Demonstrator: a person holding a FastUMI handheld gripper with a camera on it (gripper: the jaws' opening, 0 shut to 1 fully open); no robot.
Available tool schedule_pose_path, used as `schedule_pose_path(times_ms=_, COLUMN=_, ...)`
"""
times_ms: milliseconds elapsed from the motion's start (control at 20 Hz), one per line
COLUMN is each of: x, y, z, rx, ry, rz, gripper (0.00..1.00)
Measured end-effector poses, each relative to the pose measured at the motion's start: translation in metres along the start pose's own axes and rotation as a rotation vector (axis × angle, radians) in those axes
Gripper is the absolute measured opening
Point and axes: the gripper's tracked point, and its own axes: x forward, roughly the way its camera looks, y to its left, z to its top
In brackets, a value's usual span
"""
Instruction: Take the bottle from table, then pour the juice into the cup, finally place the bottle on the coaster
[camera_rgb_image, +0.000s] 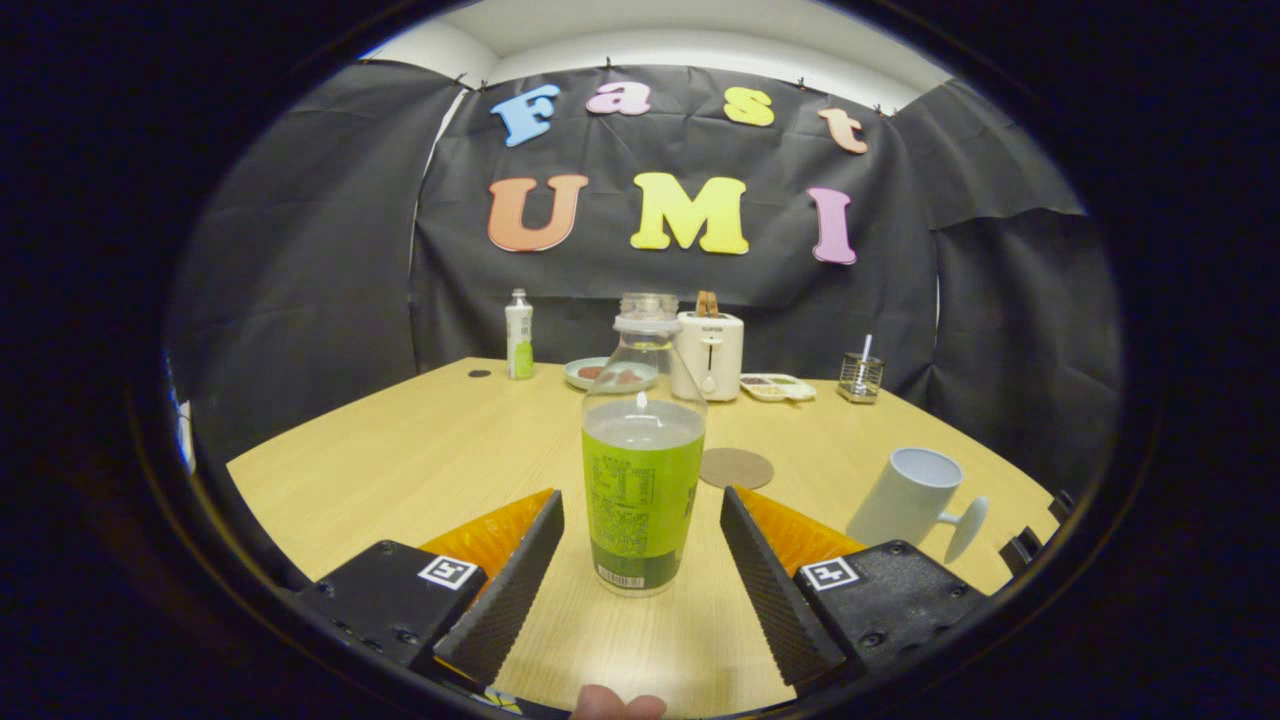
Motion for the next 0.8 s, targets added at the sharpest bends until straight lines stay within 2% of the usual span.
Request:
schedule_pose_path(times_ms=500, x=0.025, y=-0.002, z=-0.009, rx=0.007, ry=0.055, rz=-0.008, gripper=1.00)
schedule_pose_path(times_ms=800, x=0.031, y=0.000, z=-0.009, rx=0.022, ry=0.077, rz=0.020, gripper=0.89)
